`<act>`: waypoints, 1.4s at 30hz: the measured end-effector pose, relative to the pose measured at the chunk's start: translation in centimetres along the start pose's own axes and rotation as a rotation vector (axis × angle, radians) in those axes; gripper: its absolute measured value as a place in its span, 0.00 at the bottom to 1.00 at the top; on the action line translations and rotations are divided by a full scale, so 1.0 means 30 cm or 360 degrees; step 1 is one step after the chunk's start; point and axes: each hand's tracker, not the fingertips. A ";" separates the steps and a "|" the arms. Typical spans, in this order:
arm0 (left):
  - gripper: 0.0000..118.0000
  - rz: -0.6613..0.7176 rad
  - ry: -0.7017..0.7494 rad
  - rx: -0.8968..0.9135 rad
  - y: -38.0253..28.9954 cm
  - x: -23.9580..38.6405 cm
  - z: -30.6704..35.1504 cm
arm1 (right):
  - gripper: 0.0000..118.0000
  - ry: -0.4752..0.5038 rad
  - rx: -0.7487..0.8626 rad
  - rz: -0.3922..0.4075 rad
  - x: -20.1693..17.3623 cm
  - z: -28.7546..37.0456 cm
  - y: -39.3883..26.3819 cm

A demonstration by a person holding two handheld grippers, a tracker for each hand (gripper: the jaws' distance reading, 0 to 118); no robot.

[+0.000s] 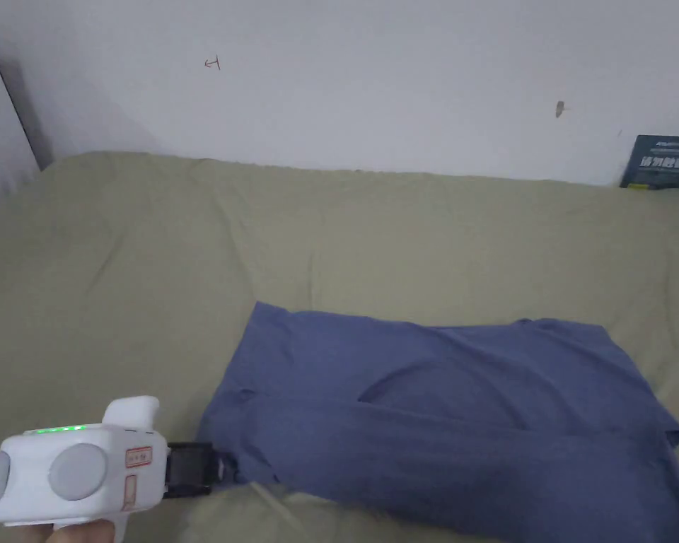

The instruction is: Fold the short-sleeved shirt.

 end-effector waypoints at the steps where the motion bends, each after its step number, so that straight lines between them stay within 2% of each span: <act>1: 1.00 -0.0003 -0.0026 -0.0013 0.002 0.012 -0.014 | 0.00 -0.0001 -0.0007 -0.0006 -0.004 0.001 -0.004; 2: 0.96 -0.0022 -0.0056 0.0044 0.006 0.035 -0.037 | 0.00 0.0002 -0.0013 -0.0007 -0.007 0.003 -0.007; 8: 0.95 -0.0051 0.0094 -0.0082 0.040 0.049 -0.199 | 0.00 0.0006 -0.0037 -0.0006 0.048 -0.048 0.006; 10: 0.85 -0.0059 0.0063 -0.0092 0.051 0.037 -0.197 | 0.00 0.0005 -0.0049 -0.0004 0.056 -0.052 0.012; 11: 0.77 -0.0072 0.0080 -0.0069 0.053 0.043 -0.188 | 0.00 -0.0003 -0.0053 -0.0002 0.063 -0.060 0.015; 12: 0.63 -0.0114 0.0087 -0.0047 0.059 0.049 -0.174 | 0.00 -0.0005 -0.0054 0.0002 0.069 -0.062 0.018; 13: 0.28 -0.0131 0.0101 -0.0063 0.061 0.051 -0.168 | 0.00 -0.0005 -0.0054 0.0000 0.073 -0.063 0.020; 14: 0.00 -0.0154 0.0119 -0.0018 0.069 0.032 -0.158 | 0.00 -0.0004 -0.0050 -0.0005 0.079 -0.063 0.022; 15: 0.00 -0.0120 0.0004 -0.0021 0.075 0.022 -0.151 | 0.00 0.0003 -0.0048 -0.0010 0.088 -0.070 0.023; 17: 0.00 -0.0093 0.0028 -0.0048 0.080 0.036 -0.138 | 0.01 0.0026 -0.0040 -0.0027 0.098 -0.069 0.030; 18: 0.00 -0.0100 0.0018 -0.0024 0.083 0.030 -0.133 | 0.07 0.0034 -0.0031 -0.0034 0.103 -0.069 0.034; 20: 0.00 -0.0118 0.0020 -0.0031 0.089 0.038 -0.131 | 0.80 0.0001 -0.0017 -0.0050 0.106 -0.075 0.044; 21: 0.00 -0.0141 0.0038 -0.0017 0.093 0.042 -0.127 | 1.00 0.0000 -0.0037 -0.0053 0.116 -0.087 0.054; 23: 0.00 -0.0175 0.0061 -0.0013 0.085 0.057 -0.124 | 0.99 0.0060 -0.0033 -0.0103 0.124 -0.096 0.058; 27: 0.00 -0.0171 0.0076 -0.0018 0.076 0.091 -0.114 | 0.99 0.0025 -0.0131 -0.0148 0.150 -0.189 0.121; 29: 0.00 -0.0162 0.0078 -0.0021 0.074 0.097 -0.117 | 0.94 0.0042 -0.0221 -0.0153 0.162 -0.243 0.135; 30: 0.00 -0.0162 0.0078 -0.0034 0.086 0.088 -0.123 | 0.80 0.0033 -0.0234 -0.0151 0.167 -0.263 0.139; 31: 0.00 -0.0170 0.0084 -0.0041 0.085 0.092 -0.127 | 0.42 0.0024 -0.0239 -0.0131 0.168 -0.260 0.140; 32: 0.00 -0.0177 0.0087 -0.0049 0.083 0.095 -0.129 | 0.31 -0.0069 -0.0227 -0.0078 0.165 -0.256 0.138; 33: 0.00 -0.0180 0.0085 -0.0060 0.081 0.101 -0.127 | 0.29 0.0012 -0.0227 -0.0076 0.164 -0.245 0.138; 34: 0.00 -0.0194 0.0097 -0.0069 0.085 0.098 -0.126 | 0.14 0.0031 -0.0218 -0.0064 0.165 -0.223 0.138; 35: 0.00 -0.0212 0.0101 -0.0071 0.084 0.102 -0.122 | 0.08 0.0112 -0.0187 -0.0084 0.157 -0.198 0.134; 36: 0.00 -0.0228 0.0116 -0.0068 0.085 0.106 -0.115 | 0.08 0.0056 -0.0185 -0.0084 0.142 -0.177 0.133; 37: 0.00 -0.0231 0.0125 -0.0064 0.086 0.110 -0.107 | 0.08 0.0027 -0.0154 -0.0026 0.127 -0.163 0.133; 38: 0.00 -0.0215 0.0126 -0.0066 0.091 0.105 -0.101 | 0.08 0.0028 -0.0152 0.0011 0.115 -0.148 0.133; 42: 0.00 -0.0207 0.0126 -0.0044 0.091 0.100 -0.056 | 0.08 0.0039 -0.0124 0.0019 0.112 -0.103 0.133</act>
